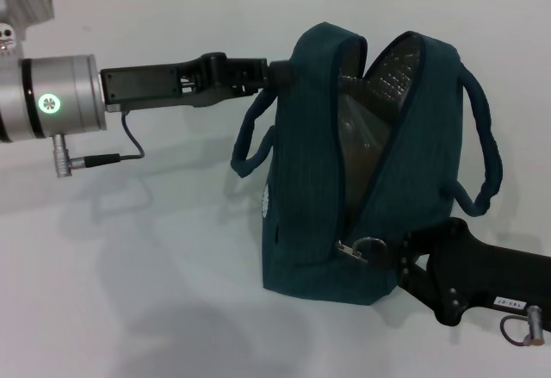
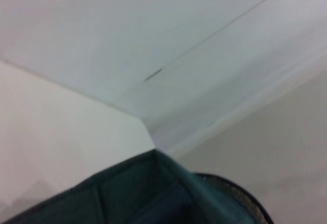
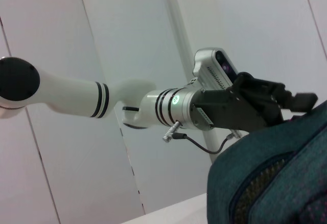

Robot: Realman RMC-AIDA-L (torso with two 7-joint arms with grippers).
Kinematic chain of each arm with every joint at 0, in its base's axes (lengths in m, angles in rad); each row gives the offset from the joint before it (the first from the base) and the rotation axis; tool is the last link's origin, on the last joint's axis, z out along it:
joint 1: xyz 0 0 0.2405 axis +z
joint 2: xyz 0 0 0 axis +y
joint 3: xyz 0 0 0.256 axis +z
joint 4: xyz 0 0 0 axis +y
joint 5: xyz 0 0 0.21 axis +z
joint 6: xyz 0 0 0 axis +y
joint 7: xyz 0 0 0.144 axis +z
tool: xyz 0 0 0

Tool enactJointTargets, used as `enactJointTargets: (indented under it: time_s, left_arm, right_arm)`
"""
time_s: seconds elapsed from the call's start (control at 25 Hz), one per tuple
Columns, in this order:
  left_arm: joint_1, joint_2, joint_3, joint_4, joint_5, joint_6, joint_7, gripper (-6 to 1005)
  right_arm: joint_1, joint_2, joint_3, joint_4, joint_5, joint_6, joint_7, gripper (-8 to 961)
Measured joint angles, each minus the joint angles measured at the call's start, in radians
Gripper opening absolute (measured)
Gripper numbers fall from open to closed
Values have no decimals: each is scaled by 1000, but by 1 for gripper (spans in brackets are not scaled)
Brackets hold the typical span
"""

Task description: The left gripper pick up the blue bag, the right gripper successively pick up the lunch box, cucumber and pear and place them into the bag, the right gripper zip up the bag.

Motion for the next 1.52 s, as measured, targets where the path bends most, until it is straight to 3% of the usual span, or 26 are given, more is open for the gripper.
enactJointTargets:
  time_s: [0.32, 0.6, 0.76, 1.0, 1.24, 1.52]
  left_arm:
    - [29, 9, 0, 7, -42, 2, 42, 389]
    - [84, 38, -1, 9, -130, 6, 101, 572]
    - [159, 45, -1, 1, -237, 23, 239, 814]
    - [220, 37, -1, -38, -248, 62, 384, 884]
    - [260, 40, -1, -148, -249, 92, 526, 876]
    - [329, 15, -3, -163, -256, 101, 654, 853]
  right_arm:
    - [-5, 0, 0, -1, 1, -15, -4, 9]
    - [-28, -1, 0, -8, 43, -76, -54, 9]
    - [-28, -1, 1, -15, 78, -88, -63, 10]
    - [-18, 0, 2, -40, 153, -118, -71, 10]
    - [23, 0, 1, -51, 223, -136, -72, 10]
    - [55, 0, 2, -52, 301, -156, -67, 10]
